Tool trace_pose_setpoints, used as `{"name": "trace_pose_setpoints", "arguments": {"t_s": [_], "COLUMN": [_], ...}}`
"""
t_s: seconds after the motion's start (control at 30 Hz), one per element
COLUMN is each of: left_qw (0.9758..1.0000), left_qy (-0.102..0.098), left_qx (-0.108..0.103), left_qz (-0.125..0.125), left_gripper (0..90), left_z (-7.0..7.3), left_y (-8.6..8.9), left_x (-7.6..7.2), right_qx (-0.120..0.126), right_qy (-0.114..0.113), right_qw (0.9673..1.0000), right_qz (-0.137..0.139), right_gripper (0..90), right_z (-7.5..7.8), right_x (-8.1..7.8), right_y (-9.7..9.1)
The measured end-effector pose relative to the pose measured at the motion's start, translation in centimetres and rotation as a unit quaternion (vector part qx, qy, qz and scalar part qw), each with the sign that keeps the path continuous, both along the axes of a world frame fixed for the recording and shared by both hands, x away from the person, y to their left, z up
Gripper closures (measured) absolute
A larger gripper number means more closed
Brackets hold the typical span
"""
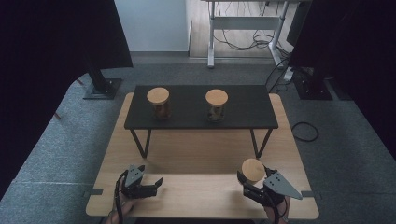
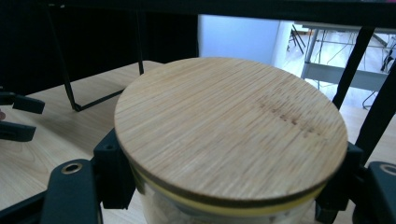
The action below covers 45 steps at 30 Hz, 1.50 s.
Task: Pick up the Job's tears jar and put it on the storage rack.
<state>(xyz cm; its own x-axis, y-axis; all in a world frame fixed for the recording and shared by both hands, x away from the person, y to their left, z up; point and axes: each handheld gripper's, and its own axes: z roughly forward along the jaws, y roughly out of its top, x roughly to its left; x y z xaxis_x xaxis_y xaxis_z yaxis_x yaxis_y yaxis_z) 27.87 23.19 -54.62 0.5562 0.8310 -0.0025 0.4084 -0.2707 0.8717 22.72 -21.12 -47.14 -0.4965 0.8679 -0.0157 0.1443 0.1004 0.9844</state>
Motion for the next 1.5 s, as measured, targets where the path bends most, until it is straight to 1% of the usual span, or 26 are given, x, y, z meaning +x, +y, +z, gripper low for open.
{"name": "trace_pose_setpoints", "arguments": {"t_s": [0.33, 0.5, 0.73, 1.5], "left_qw": [1.0, 1.0, 1.0, 1.0], "left_qy": [0.001, -0.001, 0.0, 0.0], "left_qx": [0.0, 0.0, -0.002, -0.003], "left_qz": [0.001, 0.001, 0.003, 0.006], "left_gripper": [6.5, 6.5, 6.5, 6.5], "left_z": [0.0, 0.1, 0.0, 0.1], "left_y": [0.1, 0.1, 0.3, 0.4], "left_x": [0.1, 0.0, 0.1, 0.1], "right_qx": [0.011, 0.013, 0.021, 0.02], "right_qy": [-0.017, -0.025, -0.028, -0.047], "right_qw": [0.9998, 0.9996, 0.9993, 0.9985], "right_qz": [0.005, 0.006, 0.01, 0.021], "right_gripper": [24.7, 24.7, 24.7, 24.7], "right_z": [1.6, 2.1, 2.7, 4.7], "right_x": [0.1, 0.1, 0.3, 0.8], "right_y": [-0.5, -0.6, -0.8, -0.4]}}
